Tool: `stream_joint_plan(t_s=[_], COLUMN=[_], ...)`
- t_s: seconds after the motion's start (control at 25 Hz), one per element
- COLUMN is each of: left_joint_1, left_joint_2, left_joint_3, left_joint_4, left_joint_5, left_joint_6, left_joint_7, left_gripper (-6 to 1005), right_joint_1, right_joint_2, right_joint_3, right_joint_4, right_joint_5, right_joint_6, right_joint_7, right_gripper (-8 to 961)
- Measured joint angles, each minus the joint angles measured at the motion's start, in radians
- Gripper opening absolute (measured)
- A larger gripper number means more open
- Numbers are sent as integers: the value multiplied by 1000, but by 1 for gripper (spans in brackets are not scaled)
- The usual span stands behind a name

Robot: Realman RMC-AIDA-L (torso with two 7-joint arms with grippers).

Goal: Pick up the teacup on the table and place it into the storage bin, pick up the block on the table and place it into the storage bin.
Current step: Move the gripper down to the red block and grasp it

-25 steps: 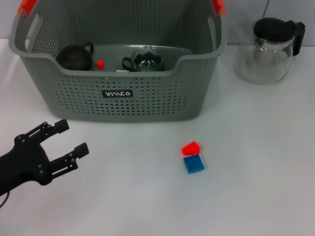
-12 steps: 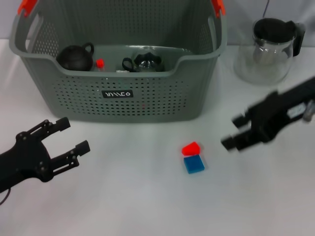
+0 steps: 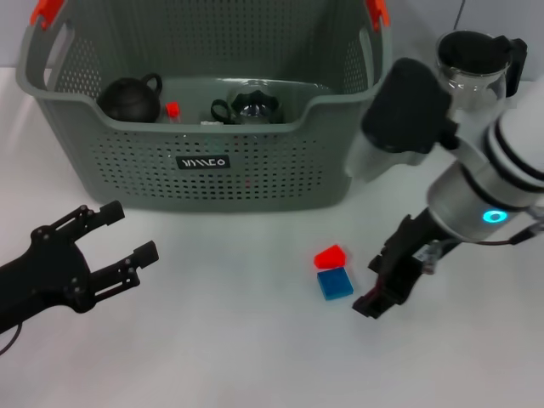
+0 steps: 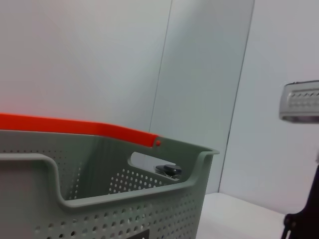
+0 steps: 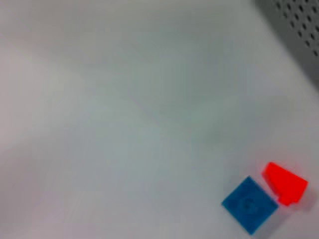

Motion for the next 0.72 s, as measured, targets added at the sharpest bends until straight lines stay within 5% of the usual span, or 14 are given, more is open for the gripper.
stream_joint_plan(t_s=[0.72], left_joint_1=[5], left_joint_2=[-1], left_joint_3=[-2], left_joint_4=[-10], left_joint_5=[1], left_joint_6=[-4], left_joint_7=[6], left_gripper=[826], right_joint_1=[169], right_joint_2=[6], right_joint_3=[-65], right_joint_4=[383], right_joint_5=[63], right_joint_6=[360], right_joint_7=[335], right_gripper=[579])
